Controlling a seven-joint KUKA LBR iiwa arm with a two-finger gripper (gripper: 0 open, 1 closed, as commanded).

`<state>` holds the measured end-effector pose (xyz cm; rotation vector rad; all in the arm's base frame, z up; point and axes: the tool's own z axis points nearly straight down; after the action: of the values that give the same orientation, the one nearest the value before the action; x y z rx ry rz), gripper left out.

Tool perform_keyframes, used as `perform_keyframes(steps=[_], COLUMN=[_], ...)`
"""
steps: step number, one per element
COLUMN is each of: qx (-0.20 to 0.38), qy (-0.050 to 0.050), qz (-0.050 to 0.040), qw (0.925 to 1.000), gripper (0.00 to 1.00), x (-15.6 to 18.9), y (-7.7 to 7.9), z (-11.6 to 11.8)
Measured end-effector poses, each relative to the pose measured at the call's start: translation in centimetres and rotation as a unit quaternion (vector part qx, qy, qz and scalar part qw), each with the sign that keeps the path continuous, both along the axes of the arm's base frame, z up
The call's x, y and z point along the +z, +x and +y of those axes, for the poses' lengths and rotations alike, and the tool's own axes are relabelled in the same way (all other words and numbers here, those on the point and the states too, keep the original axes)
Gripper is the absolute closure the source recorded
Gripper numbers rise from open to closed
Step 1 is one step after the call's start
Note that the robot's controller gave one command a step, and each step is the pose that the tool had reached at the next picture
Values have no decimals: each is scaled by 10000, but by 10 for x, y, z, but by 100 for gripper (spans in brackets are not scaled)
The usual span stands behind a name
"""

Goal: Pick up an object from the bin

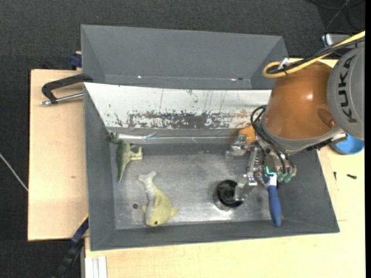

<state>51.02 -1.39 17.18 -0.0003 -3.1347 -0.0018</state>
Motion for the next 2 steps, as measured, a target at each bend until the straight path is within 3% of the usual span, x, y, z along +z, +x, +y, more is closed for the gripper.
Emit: perform_keyframes(steps=[1,2], qx=[1845,1848], qy=[7,5], qz=[-17,-34], qw=[9828,9828], gripper=[0,100], x=[-93,-92], y=[-11,-10], z=[-30,-29])
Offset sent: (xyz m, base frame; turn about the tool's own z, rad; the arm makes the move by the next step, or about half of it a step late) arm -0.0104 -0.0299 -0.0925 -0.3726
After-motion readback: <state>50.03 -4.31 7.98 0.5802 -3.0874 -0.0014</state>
